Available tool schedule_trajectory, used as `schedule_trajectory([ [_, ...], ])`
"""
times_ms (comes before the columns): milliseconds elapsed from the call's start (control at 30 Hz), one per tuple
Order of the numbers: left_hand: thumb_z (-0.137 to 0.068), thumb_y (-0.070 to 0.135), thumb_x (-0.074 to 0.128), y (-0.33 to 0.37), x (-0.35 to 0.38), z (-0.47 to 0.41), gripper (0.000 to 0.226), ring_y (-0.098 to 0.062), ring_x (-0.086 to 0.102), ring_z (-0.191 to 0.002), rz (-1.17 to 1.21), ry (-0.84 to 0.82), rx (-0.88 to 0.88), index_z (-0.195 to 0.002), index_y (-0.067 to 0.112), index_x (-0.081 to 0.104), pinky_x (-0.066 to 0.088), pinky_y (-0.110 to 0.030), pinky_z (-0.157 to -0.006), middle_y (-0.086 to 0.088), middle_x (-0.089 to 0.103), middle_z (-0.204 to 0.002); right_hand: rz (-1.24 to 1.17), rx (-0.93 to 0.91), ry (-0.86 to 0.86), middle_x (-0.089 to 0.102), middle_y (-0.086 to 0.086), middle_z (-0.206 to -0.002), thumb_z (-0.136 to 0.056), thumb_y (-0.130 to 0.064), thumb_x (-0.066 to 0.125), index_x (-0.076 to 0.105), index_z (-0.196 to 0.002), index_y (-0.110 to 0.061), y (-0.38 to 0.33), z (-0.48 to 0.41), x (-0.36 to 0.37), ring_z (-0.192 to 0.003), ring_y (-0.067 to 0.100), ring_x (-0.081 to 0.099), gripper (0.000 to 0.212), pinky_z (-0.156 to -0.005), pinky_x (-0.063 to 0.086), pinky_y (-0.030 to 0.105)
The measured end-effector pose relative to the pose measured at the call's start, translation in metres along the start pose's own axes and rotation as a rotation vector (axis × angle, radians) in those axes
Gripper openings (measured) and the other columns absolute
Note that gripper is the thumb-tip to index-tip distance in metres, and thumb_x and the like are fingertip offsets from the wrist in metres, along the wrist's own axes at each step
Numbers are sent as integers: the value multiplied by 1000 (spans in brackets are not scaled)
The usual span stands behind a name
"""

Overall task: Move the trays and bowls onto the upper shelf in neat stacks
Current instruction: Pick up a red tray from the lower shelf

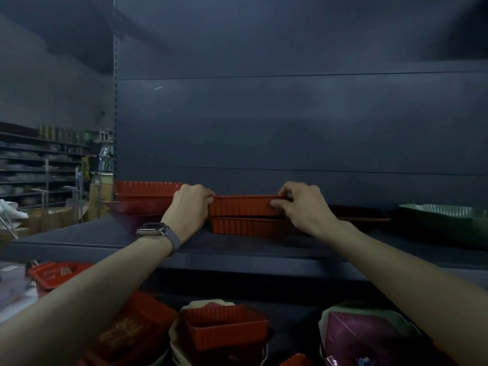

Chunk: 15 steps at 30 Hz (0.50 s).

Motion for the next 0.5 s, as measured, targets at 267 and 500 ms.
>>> schedule_trajectory([
  [267, -100, 6, 57, 5, 12, -8, 18, -31, 63, -75, -159, -76, 1, -85, 11, 65, 44, -34, -65, 3, 60, -70, 179, -8, -12, 62, 3, -98, -92, -45, 76, 72, -90, -16, 0, 0, 1, -93, 28, 62, 29, -84, 55, 42],
  [500, -95, 6, 61, 14, 18, -8, 13, -39, 67, -83, -158, -171, 8, -89, 6, 72, 60, -47, -75, -11, 64, -87, 361, -41, -99, 63, 5, -101, -92, -27, 80, 65, -82, -13, -16, -5, 6, -91, 26, 61, 23, -74, 46, 35],
])
Point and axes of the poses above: each hand's wrist, its own z-axis away from the middle knuckle, its own x-axis out of the palm, y = z × x, the point moved 7 cm from there along -z, towards the middle knuckle
